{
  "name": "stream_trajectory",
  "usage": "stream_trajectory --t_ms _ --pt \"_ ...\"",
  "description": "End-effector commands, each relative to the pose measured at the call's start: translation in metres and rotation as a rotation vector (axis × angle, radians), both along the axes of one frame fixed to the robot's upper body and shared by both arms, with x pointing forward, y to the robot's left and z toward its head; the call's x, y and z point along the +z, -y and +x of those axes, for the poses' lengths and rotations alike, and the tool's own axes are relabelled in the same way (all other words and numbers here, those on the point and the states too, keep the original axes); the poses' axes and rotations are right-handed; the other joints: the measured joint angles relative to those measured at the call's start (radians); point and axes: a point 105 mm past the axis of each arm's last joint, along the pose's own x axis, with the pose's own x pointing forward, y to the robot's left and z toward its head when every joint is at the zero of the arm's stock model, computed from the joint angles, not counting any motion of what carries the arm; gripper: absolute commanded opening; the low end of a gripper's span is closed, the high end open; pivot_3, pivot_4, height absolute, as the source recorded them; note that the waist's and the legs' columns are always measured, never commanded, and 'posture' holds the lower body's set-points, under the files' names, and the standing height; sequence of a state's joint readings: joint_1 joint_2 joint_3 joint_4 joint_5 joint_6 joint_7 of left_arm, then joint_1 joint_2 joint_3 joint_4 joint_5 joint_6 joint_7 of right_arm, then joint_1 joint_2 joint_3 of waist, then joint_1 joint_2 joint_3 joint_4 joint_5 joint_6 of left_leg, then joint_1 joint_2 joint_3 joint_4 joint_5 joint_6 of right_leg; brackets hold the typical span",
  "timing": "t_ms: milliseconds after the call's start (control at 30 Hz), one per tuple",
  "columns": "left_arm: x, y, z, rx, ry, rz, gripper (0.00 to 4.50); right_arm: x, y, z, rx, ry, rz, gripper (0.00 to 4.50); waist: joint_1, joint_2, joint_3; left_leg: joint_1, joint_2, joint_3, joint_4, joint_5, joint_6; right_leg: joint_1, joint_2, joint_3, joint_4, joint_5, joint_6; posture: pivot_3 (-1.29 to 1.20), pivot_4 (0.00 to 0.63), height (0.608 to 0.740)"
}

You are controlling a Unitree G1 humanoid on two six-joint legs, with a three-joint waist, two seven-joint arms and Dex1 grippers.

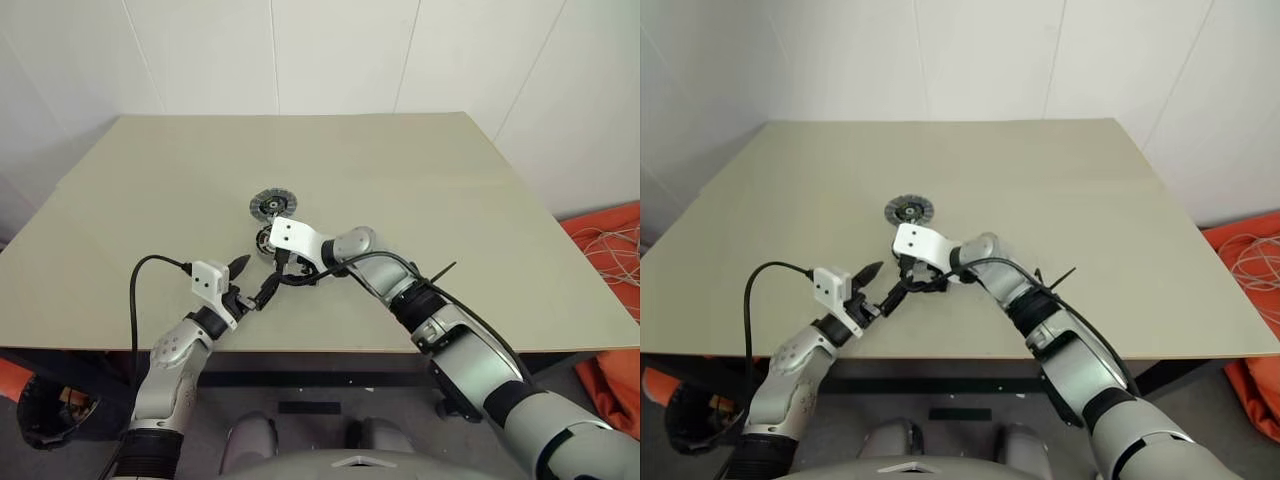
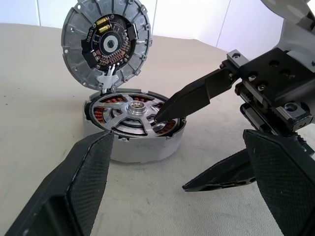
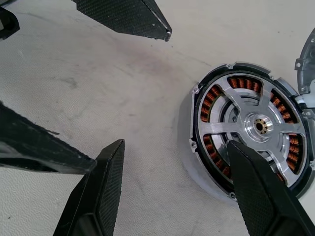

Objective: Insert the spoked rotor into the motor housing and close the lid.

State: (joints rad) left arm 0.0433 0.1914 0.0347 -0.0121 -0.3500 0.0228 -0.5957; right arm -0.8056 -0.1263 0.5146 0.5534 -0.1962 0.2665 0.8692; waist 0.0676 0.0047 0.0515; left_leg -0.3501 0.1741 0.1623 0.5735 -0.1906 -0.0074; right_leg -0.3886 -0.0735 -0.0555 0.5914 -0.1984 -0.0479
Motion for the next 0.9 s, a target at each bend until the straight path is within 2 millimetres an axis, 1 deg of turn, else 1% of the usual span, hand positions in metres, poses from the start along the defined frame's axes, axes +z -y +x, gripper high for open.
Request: stream_trajectory --t_ms 33,133,367,700,900 --pt "0.0118 -0.0031 0.0036 0.005 0.054 0.004 4.50 0.0135 -0.0056 0.0037 0.012 0.038 0.018 3.70 0.000 0.000 0.000 0.000 0.000 0.000 0.000 0.000 0.000 0.000 0.000 0.000 0.000 0.000 0.000 0.00 0.000 0.740" --pt "0.0119 -0.0036 0.0043 0.006 0.056 0.004 4.50 0.0142 -0.0064 0.0034 0.010 0.040 0.019 3.11 0.000 0.000 0.000 0.000 0.000 0.000 0.000 0.000 0.000 0.000 0.000 0.000 0.000 0.000 0.000 0.00 0.000 0.740" --pt "0.0124 -0.0029 0.0048 0.003 0.057 0.004 4.50 0.0175 -0.0082 0.0017 0.007 0.047 0.029 0.66 0.000 0.000 0.000 0.000 0.000 0.000 0.000 0.000 0.000 0.000 0.000 0.000 0.000 0.000 0.000 0.00 0.000 0.740" --pt "0.0122 -0.0026 0.0032 -0.001 0.057 0.003 4.50 0.0193 -0.0073 0.0021 0.008 0.072 0.023 0.66 0.000 0.000 0.000 0.000 0.000 0.000 0.000 0.000 0.000 0.000 0.000 0.000 0.000 0.000 0.000 0.00 0.000 0.740" --pt "0.0141 0.0013 0.0014 -0.002 0.059 0.000 4.50 0.0175 -0.0043 0.0084 -0.004 0.109 -0.019 0.66 0.000 0.000 0.000 0.000 0.000 0.000 0.000 0.000 0.000 0.000 0.000 0.000 0.000 0.000 0.000 0.00 0.000 0.740"
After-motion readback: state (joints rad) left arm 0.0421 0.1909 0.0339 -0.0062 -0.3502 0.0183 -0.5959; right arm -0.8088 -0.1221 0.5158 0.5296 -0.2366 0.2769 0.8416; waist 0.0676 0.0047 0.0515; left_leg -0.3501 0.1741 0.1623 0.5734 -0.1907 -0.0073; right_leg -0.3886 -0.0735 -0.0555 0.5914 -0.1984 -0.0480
